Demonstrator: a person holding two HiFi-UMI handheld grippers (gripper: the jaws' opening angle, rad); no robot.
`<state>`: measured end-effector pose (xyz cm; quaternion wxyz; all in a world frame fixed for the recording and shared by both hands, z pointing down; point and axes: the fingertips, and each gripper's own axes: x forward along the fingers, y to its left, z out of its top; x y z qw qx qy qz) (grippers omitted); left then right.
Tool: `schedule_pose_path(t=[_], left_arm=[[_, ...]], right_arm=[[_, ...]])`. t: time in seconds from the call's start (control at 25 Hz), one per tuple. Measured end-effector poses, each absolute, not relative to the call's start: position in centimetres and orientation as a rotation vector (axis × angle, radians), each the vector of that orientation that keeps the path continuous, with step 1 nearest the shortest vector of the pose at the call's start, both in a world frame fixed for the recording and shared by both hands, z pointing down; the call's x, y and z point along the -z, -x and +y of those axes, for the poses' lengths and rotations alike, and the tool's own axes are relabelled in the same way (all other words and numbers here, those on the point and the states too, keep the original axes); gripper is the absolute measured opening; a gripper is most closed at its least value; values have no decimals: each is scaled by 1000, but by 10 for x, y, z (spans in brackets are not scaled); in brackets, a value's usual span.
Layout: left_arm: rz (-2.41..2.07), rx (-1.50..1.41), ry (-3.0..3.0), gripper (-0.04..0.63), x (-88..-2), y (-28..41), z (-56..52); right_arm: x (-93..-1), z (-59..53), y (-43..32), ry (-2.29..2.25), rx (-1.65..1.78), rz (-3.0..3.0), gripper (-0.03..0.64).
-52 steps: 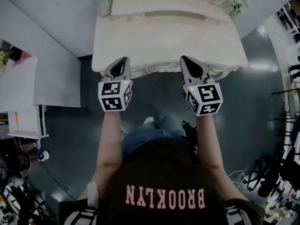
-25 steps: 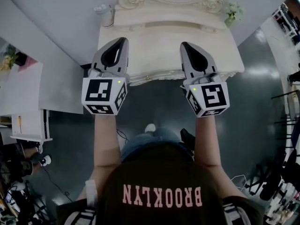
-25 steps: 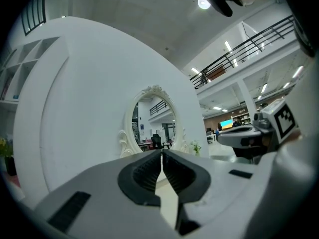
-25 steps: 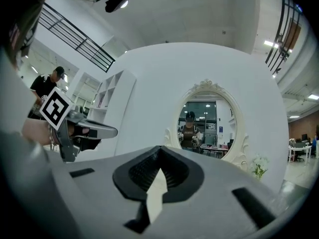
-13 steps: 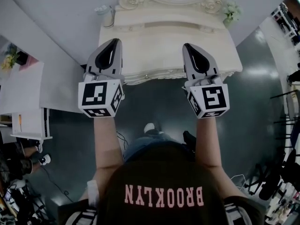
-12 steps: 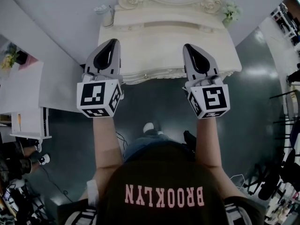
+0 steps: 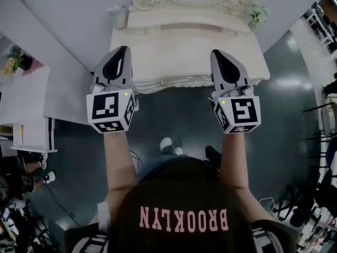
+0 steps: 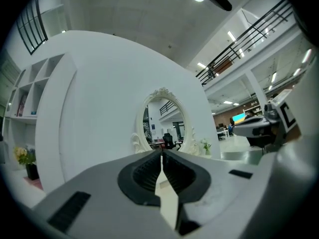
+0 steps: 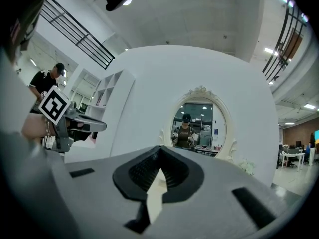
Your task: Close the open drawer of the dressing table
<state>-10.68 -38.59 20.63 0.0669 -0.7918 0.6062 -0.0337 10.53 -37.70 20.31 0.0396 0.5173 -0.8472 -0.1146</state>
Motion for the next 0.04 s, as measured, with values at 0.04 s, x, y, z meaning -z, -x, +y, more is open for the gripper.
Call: schedule_pose_path(t=[0.04], left_arm=[[1826,96,2390,12,-205,105,-385]], right_arm=[[-201,-376,-105,-1584,355,-2598,-3]])
